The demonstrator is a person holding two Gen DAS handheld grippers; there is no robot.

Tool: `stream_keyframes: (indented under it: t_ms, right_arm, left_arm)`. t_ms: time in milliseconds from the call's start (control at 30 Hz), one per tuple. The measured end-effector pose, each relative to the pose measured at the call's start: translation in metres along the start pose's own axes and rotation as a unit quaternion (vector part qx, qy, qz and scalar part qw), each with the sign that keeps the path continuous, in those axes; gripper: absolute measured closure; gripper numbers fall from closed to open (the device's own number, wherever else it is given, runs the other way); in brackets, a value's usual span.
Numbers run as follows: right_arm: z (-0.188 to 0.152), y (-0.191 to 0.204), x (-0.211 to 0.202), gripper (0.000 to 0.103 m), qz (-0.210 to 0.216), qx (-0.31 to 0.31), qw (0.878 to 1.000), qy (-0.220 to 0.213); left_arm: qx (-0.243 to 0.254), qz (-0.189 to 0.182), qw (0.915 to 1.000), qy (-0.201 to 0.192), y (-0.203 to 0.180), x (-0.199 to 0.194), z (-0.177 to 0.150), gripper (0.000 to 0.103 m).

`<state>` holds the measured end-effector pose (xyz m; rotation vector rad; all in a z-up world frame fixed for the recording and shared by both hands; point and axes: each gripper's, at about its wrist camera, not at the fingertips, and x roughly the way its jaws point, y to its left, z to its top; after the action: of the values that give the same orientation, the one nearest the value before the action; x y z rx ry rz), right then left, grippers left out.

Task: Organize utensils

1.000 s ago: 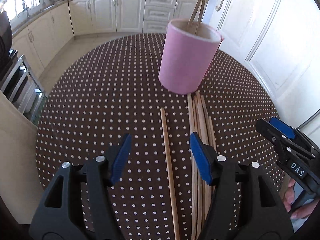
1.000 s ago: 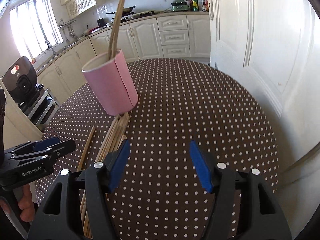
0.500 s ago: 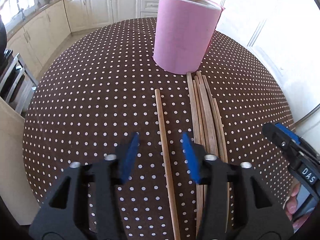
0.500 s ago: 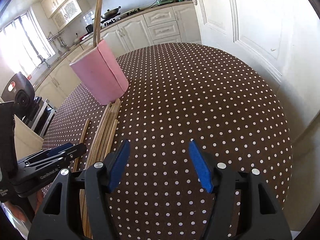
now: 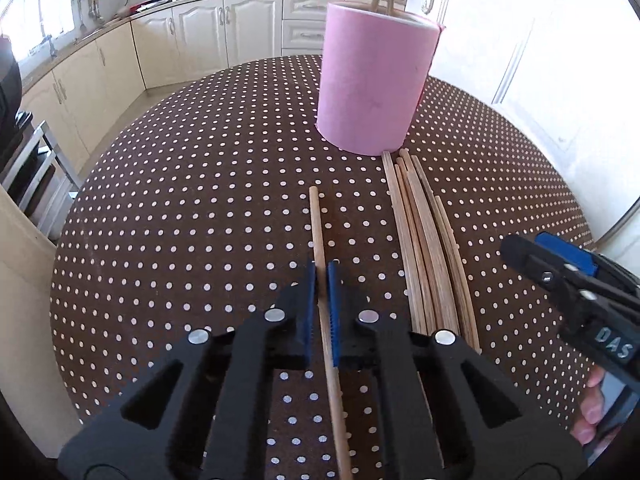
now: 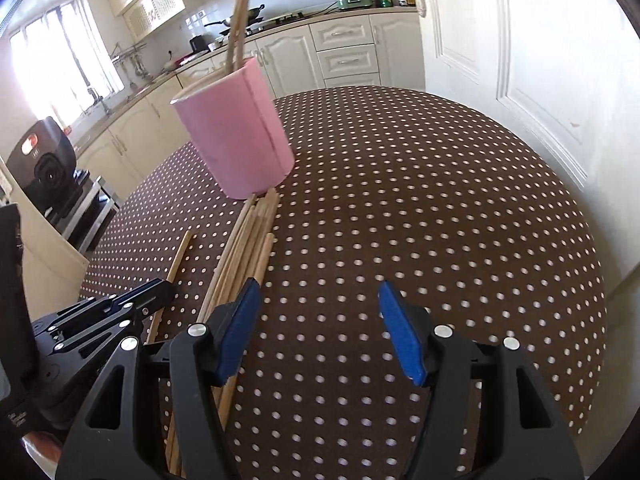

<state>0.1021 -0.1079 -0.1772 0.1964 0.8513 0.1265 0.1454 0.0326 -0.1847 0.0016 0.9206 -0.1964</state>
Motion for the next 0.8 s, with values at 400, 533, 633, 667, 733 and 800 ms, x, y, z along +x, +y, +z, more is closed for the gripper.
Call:
stream_keyframes:
  t_ms: [400,533,633,667,733,800]
  right_arm:
    - [0.004,0.022,0.021,0.044,-0.033,-0.028,0.999,0.010]
    - [0.003,0.033,0.025,0.044,-0.065,-0.053,0.996,0.005]
    - [0.003,0.038,0.026,0.044,-0.080,-0.068,0.994,0.002]
    - [0.002,0.038,0.026,0.047,-0.079,-0.071,0.994,0.002]
    - [0.002,0.039,0.027,0.052,-0.071,-0.072,0.995,0.003]
    - [0.002,0.038,0.027,0.060,-0.073,-0.077,0.994,0.004]
  left_arm:
    - [-0.033,-0.033,0.9988,-0.016,0.021,-0.006,-0.005,0.097]
    - [-0.037,-0.037,0.9985,-0.017,0.029,-0.008,-0.005,0.097]
    - [-0.034,-0.046,0.9982,-0.020,0.030,-0.012,-0.006,0.097]
    - [-0.034,-0.048,0.9980,-0.021,0.031,-0.014,-0.007,0.097]
    - [-0.035,-0.054,0.9976,-0.026,0.035,-0.018,-0.008,0.097]
    - [-0.036,-0.058,0.9972,-0.032,0.036,-0.021,-0.009,0.097]
